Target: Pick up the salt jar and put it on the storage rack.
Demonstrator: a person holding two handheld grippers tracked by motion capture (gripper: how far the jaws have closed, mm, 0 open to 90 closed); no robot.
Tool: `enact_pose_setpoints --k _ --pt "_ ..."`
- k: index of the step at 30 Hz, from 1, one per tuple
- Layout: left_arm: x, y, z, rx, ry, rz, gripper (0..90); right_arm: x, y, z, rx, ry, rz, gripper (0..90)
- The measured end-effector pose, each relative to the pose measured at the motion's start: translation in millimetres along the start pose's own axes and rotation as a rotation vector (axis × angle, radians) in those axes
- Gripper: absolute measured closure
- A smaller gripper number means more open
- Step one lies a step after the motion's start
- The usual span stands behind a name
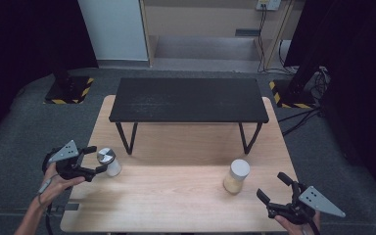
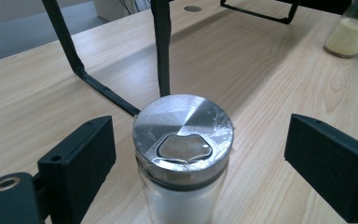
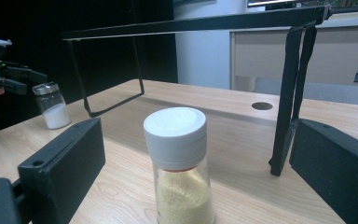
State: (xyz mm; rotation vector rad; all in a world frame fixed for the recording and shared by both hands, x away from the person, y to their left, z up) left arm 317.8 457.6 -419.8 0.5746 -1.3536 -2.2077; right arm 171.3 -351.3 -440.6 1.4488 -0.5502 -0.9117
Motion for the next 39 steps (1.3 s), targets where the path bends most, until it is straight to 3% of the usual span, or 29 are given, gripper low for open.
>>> enact_pose_setpoints --k 11,20,27,33,39 --pt "1.5 -11.4 -18.9 0.006 0.016 0.015 11.7 -0.4 -0.5 -0.2 -0.002 0.010 -0.001 3.7" --pt "-0.2 -20.1 -24.8 0.050 0.026 0.022 33.6 -0.3 -0.9 0.5 0.000 0.007 -0.004 3.8" --pt "5.2 -18.1 -23.3 0.044 0.042 0.020 34.0 0.4 -0.8 0.7 0.001 0.007 -0.007 4.0" --pt "7.9 -9.8 -22.5 0.033 0.000 0.015 34.0 1.3 -0.8 2.0 0.006 0.006 -0.008 4.1" --pt "12.7 11.9 -18.4 0.058 -0.055 -0.011 34.1 1.8 -0.6 1.3 0.003 0.011 -0.007 4.2"
Point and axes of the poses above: each handheld gripper's, and its own axes: z roughly backward along the jaws, y roughly out of its top, x roughly to its right, the point moved 3 cm from there along -z, roughly forward along the jaws, and after that the axes turned 7 degrees about -z, right-handed, at the moved point
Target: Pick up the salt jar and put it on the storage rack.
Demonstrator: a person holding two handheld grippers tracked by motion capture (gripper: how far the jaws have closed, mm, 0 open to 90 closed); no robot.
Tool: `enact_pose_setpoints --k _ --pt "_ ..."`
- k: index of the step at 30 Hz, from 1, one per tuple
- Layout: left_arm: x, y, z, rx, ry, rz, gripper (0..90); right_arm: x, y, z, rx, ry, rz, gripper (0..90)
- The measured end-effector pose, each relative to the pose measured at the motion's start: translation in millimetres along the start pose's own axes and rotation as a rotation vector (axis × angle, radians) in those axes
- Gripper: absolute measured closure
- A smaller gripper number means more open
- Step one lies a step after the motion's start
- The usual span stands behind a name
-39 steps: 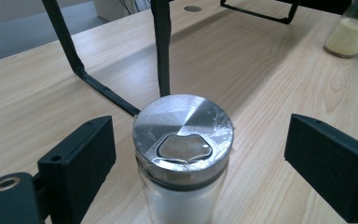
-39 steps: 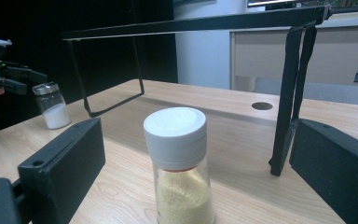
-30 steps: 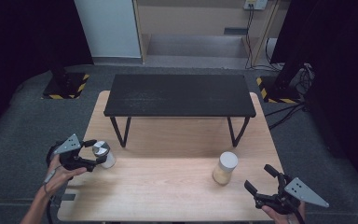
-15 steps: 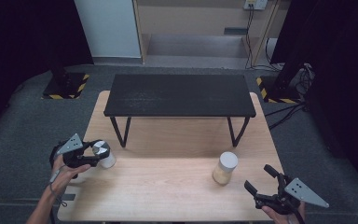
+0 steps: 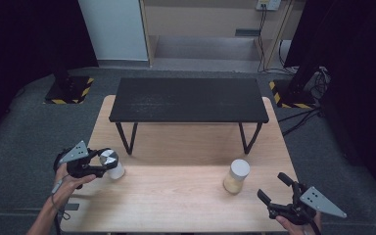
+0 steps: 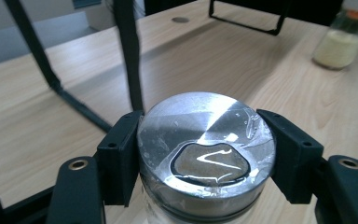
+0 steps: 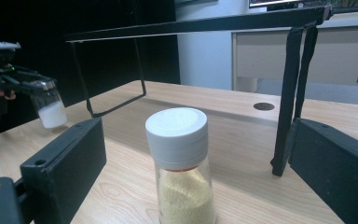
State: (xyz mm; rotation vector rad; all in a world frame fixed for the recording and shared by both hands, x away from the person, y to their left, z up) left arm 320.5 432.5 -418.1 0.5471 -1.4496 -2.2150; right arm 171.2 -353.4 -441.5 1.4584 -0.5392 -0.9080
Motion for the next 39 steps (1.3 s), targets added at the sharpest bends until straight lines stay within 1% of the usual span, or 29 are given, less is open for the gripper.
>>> enact_pose_setpoints --k 3,7,13,15,18,20,23,28,35,39 --pt "3.5 12.6 0.1 0.012 -0.023 -0.023 34.0 -0.3 0.3 -0.4 -0.002 0.003 0.002 4.3" --pt "9.7 32.3 0.1 0.024 -0.062 -0.042 34.1 -0.4 0.4 -0.3 -0.001 0.004 0.003 4.3" --pt "18.5 62.1 0.2 0.043 -0.116 -0.066 34.0 0.4 0.4 -1.1 -0.002 0.007 0.003 4.3" --pt "20.8 71.5 1.0 0.051 -0.128 -0.077 34.0 0.1 0.6 -1.0 -0.001 0.007 0.005 4.3" --pt "23.4 88.7 2.1 0.069 -0.152 -0.082 34.1 0.2 0.5 -1.0 0.000 0.007 0.003 4.3" --pt "25.2 97.4 2.4 0.076 -0.163 -0.088 34.0 0.2 0.7 -1.0 0.001 0.008 0.003 4.3" --pt "26.1 111.4 1.5 0.080 -0.192 -0.097 34.0 0.1 0.9 -0.8 0.003 0.009 0.003 4.4" --pt "26.8 139.5 -3.8 0.073 -0.232 -0.121 34.0 0.2 1.0 -1.0 0.002 0.011 0.003 4.4" --pt "22.5 177.2 -14.2 0.066 -0.275 -0.132 34.0 1.5 1.3 -1.3 0.000 0.009 0.001 4.4" --pt "17.2 197.0 -20.7 0.055 -0.296 -0.153 34.0 1.5 1.7 -1.1 0.007 0.011 -0.003 4.4"
Point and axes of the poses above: each handheld gripper's, and its own axes: z roughly backward along the jaws, y roughly out of its top, x roughly to its right, the point moved 3 cm from there along -z, roughly forward along the jaws, and after that the axes turned 7 degrees about -z, right-handed, at the moved point
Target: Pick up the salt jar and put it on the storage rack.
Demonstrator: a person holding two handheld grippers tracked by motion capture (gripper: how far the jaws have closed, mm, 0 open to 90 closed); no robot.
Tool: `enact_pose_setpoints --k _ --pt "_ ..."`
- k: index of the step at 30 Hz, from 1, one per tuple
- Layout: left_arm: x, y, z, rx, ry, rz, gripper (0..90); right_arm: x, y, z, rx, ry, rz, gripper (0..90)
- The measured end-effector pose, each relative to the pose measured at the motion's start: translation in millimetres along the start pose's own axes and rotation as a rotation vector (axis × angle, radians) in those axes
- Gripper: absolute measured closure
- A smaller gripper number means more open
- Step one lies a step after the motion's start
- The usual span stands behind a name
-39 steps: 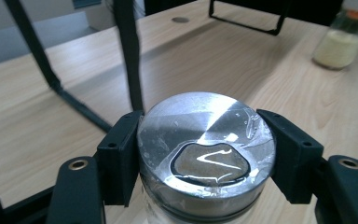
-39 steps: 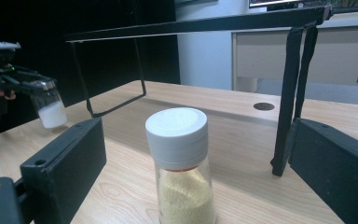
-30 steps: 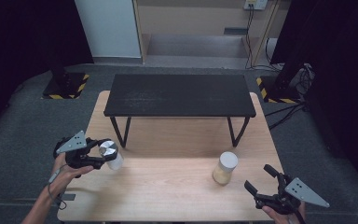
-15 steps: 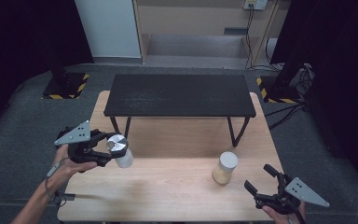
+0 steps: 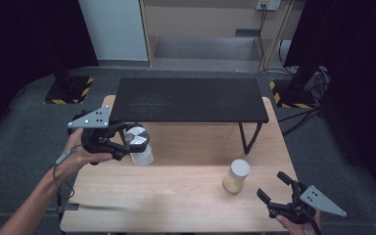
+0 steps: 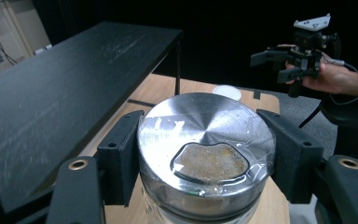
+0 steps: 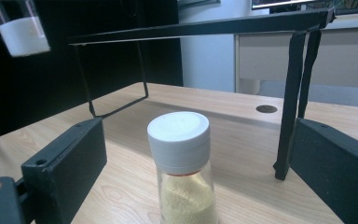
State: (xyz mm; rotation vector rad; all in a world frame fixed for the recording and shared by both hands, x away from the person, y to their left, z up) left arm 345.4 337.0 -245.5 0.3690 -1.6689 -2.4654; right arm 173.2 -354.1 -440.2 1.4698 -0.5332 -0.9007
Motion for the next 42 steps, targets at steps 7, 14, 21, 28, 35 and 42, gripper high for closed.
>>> enact_pose_setpoints --k 7,14,21,28,35,42 --pt "-21.3 29.4 -2.9 -0.013 0.052 -0.027 34.0 0.5 -0.1 0.4 0.000 0.000 0.000 4.4" --pt "-51.3 40.2 4.1 0.027 0.160 0.022 34.0 1.6 -0.6 0.8 0.001 -0.005 -0.005 4.5" --pt "-81.0 36.3 2.5 0.026 0.296 0.084 34.0 3.3 -1.3 0.3 -0.006 -0.011 -0.011 4.5" --pt "-102.3 23.8 -6.7 0.014 0.377 0.130 34.0 4.8 -2.1 0.9 -0.005 -0.018 -0.014 4.5" --pt "-115.1 11.4 -15.6 -0.002 0.426 0.157 34.0 5.1 -2.3 1.4 -0.004 -0.020 -0.021 4.5" --pt "-117.9 -1.0 -17.7 0.010 0.424 0.180 34.0 6.8 -2.5 2.1 -0.005 -0.022 -0.024 4.6"
Point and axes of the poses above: each handheld gripper's, and its own axes: z roughly backward along the jaws, y roughly out of its top, x roughly to its right, the point moved 3 cm from there along -z, roughly forward along the jaws, and after that the axes turned 7 degrees about -z, right-handed, at the moved point
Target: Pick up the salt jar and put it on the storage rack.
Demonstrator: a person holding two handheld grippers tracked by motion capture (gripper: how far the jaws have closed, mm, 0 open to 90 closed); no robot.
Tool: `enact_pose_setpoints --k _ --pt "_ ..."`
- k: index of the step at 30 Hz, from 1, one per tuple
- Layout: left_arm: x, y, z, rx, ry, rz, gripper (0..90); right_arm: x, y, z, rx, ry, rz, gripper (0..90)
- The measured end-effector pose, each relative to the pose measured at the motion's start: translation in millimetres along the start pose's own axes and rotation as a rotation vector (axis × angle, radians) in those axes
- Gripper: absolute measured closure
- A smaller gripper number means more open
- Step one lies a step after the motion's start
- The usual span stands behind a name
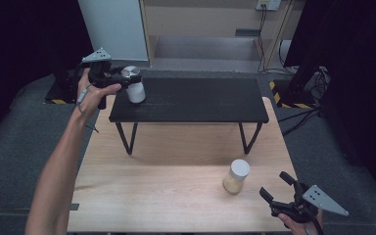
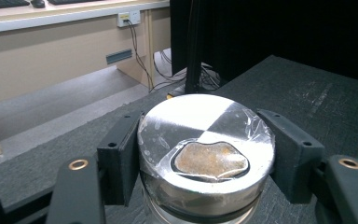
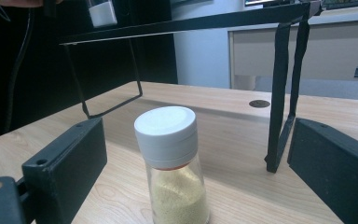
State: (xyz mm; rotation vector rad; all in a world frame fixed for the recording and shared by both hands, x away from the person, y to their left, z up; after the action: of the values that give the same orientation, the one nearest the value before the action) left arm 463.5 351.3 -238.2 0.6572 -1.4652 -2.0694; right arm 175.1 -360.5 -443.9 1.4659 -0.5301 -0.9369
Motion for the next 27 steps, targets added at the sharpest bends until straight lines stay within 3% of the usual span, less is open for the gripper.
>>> enact_pose_setpoints --k 3,10,13,15,17,20,24,27 --pt "-0.9 -4.4 -1.7 -0.006 -0.008 0.002 34.0 1.1 -0.4 -0.7 -0.003 0.001 -0.002 4.6" --pt "-2.5 -15.5 -1.7 0.047 -0.021 0.037 30.9 0.1 -0.5 -1.3 -0.004 0.004 -0.004 4.6" --pt "0.7 -7.8 -0.8 0.009 0.003 0.054 12.7 -0.3 -0.3 -0.6 -0.002 0.004 -0.002 4.6" --pt "-2.2 -7.6 1.4 0.033 -0.022 0.084 7.9 0.0 -0.4 -0.5 0.001 0.005 -0.005 4.6" --pt "-0.3 -3.5 6.6 0.057 0.004 0.090 6.5 0.0 -0.5 -0.2 0.003 0.008 -0.008 4.5" --pt "-0.1 4.2 14.1 0.081 0.010 0.092 5.2 0.2 -0.4 0.1 0.006 0.012 -0.007 4.5" --pt "4.5 16.9 27.2 0.141 0.009 0.092 4.6 1.3 -0.1 -0.9 0.004 0.019 -0.005 4.5" --pt "9.6 27.5 35.5 0.155 -0.001 0.066 4.8 1.0 0.3 -1.2 0.004 0.024 -0.001 4.5"
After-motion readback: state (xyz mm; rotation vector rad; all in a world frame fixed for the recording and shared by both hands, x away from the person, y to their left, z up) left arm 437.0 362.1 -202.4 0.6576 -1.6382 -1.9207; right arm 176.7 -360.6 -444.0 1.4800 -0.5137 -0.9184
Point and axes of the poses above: each handheld gripper's, and its own axes: z roughly backward along the jaws, y roughly out of its top, x roughly to its right, the point moved 3 cm from there along -z, roughly forward along the jaws, and after that the axes turned 7 degrees about -z, right-handed, at the moved point
